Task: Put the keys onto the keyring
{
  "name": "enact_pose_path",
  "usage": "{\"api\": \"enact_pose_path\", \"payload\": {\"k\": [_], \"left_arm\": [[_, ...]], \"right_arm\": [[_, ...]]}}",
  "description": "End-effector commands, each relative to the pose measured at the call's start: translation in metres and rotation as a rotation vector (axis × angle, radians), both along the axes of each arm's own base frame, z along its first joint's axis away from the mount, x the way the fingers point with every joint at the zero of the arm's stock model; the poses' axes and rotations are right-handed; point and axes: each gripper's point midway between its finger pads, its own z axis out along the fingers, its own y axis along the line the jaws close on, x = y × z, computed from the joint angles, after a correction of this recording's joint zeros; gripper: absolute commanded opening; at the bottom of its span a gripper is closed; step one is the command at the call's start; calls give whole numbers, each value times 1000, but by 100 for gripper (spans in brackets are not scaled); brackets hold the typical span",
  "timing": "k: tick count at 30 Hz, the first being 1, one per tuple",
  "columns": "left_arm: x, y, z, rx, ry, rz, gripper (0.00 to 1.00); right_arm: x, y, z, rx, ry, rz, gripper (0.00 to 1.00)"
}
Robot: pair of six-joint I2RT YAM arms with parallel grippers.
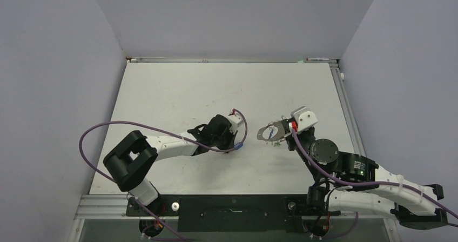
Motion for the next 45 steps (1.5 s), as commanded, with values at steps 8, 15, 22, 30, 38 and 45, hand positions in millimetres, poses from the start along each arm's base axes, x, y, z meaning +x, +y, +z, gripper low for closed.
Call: {"api": "enact_pose_path", "payload": {"k": [8, 15, 22, 30, 38, 45], "left_arm": [[1, 10, 20, -9, -66, 85, 33], [-10, -1, 24, -82, -55, 16, 40], [-4, -12, 33, -154, -135, -52, 45], [2, -5, 32, -80, -156, -106, 43], [4, -17, 18, -50, -159, -205, 44], [11, -19, 4, 1, -155, -223, 39]], "right_arm": [[6, 17, 17, 54, -33, 9, 5], [8, 19, 16, 40, -35, 0, 5], [10, 14, 19, 22, -48, -26, 5], [9, 5, 22, 37, -54, -41, 5], [7, 1, 22, 58, -52, -33, 5], [5, -1, 24, 75, -52, -22, 5]]}}
